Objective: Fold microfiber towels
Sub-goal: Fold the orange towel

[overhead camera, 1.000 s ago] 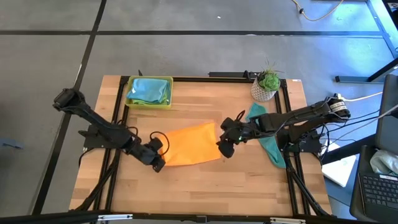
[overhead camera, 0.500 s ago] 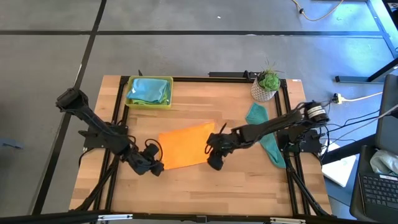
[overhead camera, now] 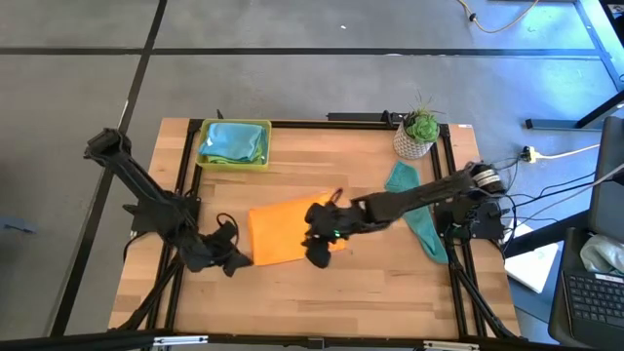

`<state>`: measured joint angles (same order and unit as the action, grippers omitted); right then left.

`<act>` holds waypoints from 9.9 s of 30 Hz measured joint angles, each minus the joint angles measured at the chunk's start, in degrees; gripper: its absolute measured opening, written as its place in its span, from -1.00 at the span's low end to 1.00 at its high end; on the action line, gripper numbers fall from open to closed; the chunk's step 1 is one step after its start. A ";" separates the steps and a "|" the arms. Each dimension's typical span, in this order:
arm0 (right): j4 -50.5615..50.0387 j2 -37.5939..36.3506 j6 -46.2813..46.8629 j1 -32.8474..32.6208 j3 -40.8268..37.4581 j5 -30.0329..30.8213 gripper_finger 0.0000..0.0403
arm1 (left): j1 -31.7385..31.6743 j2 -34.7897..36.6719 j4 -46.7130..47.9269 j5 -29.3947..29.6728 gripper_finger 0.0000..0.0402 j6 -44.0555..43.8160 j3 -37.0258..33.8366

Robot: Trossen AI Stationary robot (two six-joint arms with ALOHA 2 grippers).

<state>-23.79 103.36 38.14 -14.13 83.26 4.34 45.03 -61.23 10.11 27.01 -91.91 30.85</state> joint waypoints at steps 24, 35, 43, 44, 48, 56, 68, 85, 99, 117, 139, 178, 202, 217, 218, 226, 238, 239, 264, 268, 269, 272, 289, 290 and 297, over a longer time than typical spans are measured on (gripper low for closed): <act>-7.56 43.57 -18.71 2.12 50.37 -2.93 0.01 | 3.37 36.26 -0.81 26.26 -0.70 35.37 0.00; -9.78 46.84 -19.18 -1.48 50.78 -1.69 0.00 | 3.39 36.98 -0.20 18.32 -0.70 37.22 0.00; -8.71 48.86 -18.70 -1.68 50.76 2.58 0.00 | 3.37 36.23 0.62 18.71 -0.70 37.05 0.00; -7.94 49.21 -18.62 -1.56 50.77 2.58 0.00 | 3.37 35.98 0.69 18.70 -0.70 36.94 0.00; -8.48 49.43 -17.36 -1.11 50.74 2.62 0.00 | 3.37 35.43 0.59 18.70 -0.70 36.23 0.00; -10.72 49.85 -18.03 -1.12 50.90 -0.77 -0.37 | 3.37 34.90 1.86 18.72 -0.70 35.51 0.00; -16.48 45.91 -21.18 -3.37 50.59 -8.22 -0.95 | 3.41 29.92 14.46 -4.05 -0.70 40.98 -0.04; -23.42 40.15 -18.85 -3.98 50.70 0.17 -0.95 | 3.30 4.65 6.44 -7.88 -0.79 56.85 0.00; -24.44 39.73 -18.72 -4.10 50.72 -1.39 -0.95 | 3.30 -8.18 3.54 -3.13 -0.14 62.73 0.00; -24.35 39.73 -14.22 -6.78 50.74 -1.40 -0.95 | 2.74 -23.81 -5.87 1.87 -0.03 63.10 0.00; -27.42 36.56 -13.24 -6.84 50.85 1.64 -0.95 | -1.47 -26.50 3.98 3.50 -0.43 65.56 5.13; -40.23 35.36 9.88 -14.12 50.80 -1.20 -0.94 | -16.94 -18.35 13.11 -29.52 -1.00 75.82 18.14; -34.74 30.01 19.13 -15.88 42.80 -0.31 -0.94 | -21.64 -18.67 9.90 -33.97 -1.00 81.59 18.10; -9.19 6.06 29.26 -17.93 5.20 3.44 -0.97 | -22.46 -18.67 0.77 -33.21 -1.00 82.00 18.12; -7.92 4.82 29.33 -18.15 3.16 3.70 -0.97 | -22.79 -18.67 -0.08 -32.95 -1.00 82.02 18.12; -7.58 0.69 32.14 -18.94 -4.99 4.37 -0.94 | -27.51 -20.52 -5.43 -31.71 -1.00 83.36 18.12; -19.98 0.69 27.93 -19.22 -7.11 -0.64 -0.92 | -31.14 -35.63 -3.35 -35.20 -1.00 90.89 30.94; -19.99 0.59 27.83 -19.20 -7.95 -0.49 -0.92 | -31.61 -36.63 -2.08 -35.09 -1.00 91.28 32.13; -7.90 -8.32 12.66 -13.46 -23.51 0.11 -0.84 | -35.56 -38.56 10.17 -34.55 -1.00 92.14 33.70; -11.06 -8.32 10.03 -12.44 -23.51 0.18 -0.87 | -36.47 -38.56 8.61 -30.68 -1.00 92.32 33.70; -11.69 -8.32 9.73 -12.23 -23.51 0.19 -0.87 | -36.91 -38.56 7.97 -30.23 -1.00 92.34 33.70; -12.34 -8.32 9.38 -11.61 -23.51 0.18 -0.83 | -38.29 -38.56 5.94 -30.11 -1.00 92.35 33.70; -10.13 -8.32 5.08 -11.19 -23.42 3.56 -0.35 | -42.84 -39.37 -2.10 -40.67 -0.64 97.43 33.68; -10.12 -8.32 4.72 -11.19 -23.41 3.56 -0.36 | -42.90 -39.37 -3.94 -41.04 -0.62 98.14 33.72; -10.04 -8.29 3.53 -11.17 -23.40 3.58 -0.50 | -43.17 -42.86 -12.39 -46.09 -0.51 107.68 33.83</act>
<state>-33.83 95.07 41.67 -25.30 59.86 7.92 1.87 -104.09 -2.28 -19.08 15.77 64.68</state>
